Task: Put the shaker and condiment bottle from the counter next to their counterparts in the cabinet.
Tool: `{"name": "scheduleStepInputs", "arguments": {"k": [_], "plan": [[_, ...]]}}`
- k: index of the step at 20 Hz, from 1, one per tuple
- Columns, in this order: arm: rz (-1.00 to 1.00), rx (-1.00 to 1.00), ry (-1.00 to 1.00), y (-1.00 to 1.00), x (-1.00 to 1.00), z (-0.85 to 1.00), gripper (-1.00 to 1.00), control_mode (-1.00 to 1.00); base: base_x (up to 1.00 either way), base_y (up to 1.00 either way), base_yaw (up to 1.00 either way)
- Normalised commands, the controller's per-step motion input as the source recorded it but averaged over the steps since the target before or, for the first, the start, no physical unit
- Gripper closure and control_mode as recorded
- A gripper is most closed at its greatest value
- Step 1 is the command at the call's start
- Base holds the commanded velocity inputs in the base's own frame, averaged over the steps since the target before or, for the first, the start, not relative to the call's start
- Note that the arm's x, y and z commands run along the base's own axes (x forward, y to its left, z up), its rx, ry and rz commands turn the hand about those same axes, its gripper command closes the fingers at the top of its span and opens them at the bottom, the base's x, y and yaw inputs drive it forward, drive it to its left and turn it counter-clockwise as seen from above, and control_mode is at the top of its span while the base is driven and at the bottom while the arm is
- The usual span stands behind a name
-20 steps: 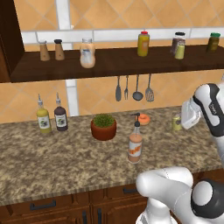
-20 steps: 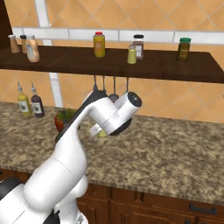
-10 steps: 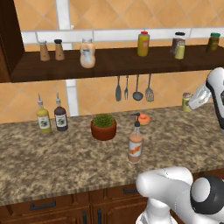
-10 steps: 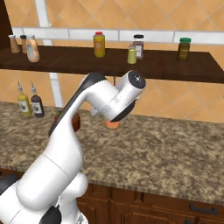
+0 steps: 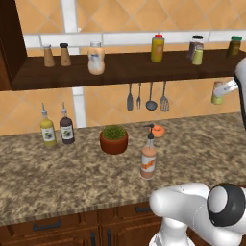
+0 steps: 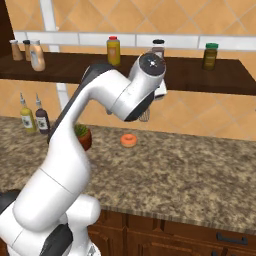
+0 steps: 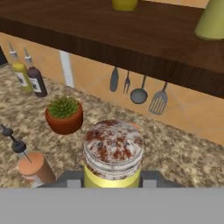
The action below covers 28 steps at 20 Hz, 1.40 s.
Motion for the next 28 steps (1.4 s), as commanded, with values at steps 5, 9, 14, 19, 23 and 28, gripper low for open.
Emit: {"name": "scheduleStepInputs", "arguments": {"k": [5,9,14,19,23,28], "plan": [[-0.21,0.07,-0.06,-0.27,-0.29,0.68,1.0,-1.0,0.0,0.0,0.0],[-0.22,0.02,-0.1,-0.21,0.11,0.54,1.0,-1.0,0.0,0.0,0.0],[-0.23,0.02,-0.06,-0.18,0.47,0.46,1.0,-1.0,0.0,0.0,0.0],[-0.18,0.03,-0.05,-0.08,0.52,0.33,1.0,-1.0,0.0,0.0,0.0],[-0.11,0.09,-0.01,-0.05,0.53,0.22,1.0,-1.0,0.0,0.0,0.0],[-0.03,0.02,0.0,0.0,0.17,0.04,1.0,-1.0,0.0,0.0,0.0]]}}
